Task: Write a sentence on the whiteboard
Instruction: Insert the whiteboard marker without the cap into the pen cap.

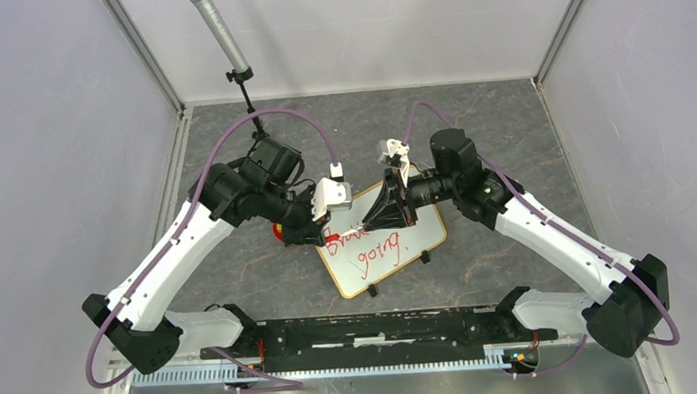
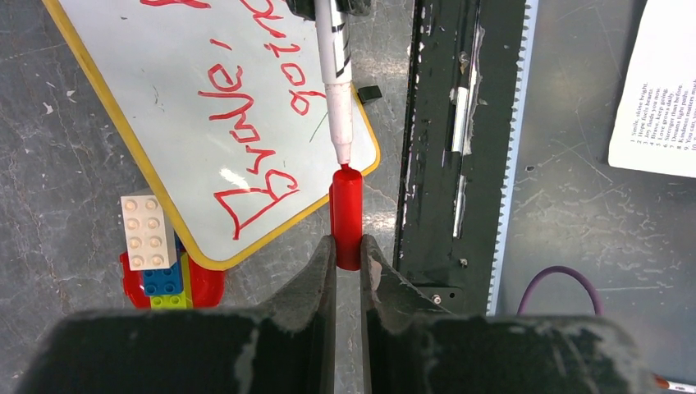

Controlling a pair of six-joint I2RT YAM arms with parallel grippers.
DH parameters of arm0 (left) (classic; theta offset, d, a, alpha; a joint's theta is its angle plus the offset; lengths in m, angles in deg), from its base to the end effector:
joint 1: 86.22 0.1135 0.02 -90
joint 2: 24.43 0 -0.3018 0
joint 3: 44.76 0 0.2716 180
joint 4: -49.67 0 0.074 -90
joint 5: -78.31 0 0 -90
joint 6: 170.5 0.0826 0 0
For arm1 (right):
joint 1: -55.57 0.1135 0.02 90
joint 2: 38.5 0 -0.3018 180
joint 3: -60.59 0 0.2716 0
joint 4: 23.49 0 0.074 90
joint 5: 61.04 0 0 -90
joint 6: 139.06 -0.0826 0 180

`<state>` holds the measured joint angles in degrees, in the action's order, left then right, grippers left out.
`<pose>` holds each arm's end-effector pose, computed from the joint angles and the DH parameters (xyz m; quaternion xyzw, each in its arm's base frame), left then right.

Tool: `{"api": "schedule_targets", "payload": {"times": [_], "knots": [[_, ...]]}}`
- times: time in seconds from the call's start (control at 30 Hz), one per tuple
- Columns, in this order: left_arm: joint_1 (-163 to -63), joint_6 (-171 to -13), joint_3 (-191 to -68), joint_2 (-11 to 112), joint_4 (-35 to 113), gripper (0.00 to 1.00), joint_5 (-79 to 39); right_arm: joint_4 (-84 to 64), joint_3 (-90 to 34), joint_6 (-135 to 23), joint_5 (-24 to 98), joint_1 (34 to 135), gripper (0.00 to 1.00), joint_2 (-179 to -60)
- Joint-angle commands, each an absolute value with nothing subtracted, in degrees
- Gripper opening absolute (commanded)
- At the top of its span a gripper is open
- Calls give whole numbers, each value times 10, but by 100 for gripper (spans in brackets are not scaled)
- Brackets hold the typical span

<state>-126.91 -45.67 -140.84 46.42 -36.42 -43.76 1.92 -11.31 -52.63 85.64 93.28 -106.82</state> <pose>0.1510 -0.1876 0.3886 0.6245 0.6928 -0.2794 0.2278 0.1875 0.2322 0.3665 -0.4683 0.6187 0.5418 0.3230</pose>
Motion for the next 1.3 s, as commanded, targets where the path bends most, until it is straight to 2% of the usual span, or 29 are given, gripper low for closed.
{"api": "schedule_targets", "payload": {"times": [0.0,0.8,1.1,1.27], "knots": [[-1279,-435,-1422,462,-350,2,-467,21,-139,-509,834,936,0,-1076],[-1281,-463,-1388,463,-322,2,-434,59,-153,-465,814,938,0,-1075],[-1259,-469,-1382,464,-326,3,-434,103,-173,-427,756,928,0,-1076],[-1249,-467,-1382,465,-323,2,-439,95,-167,-434,764,927,0,-1074]]}}
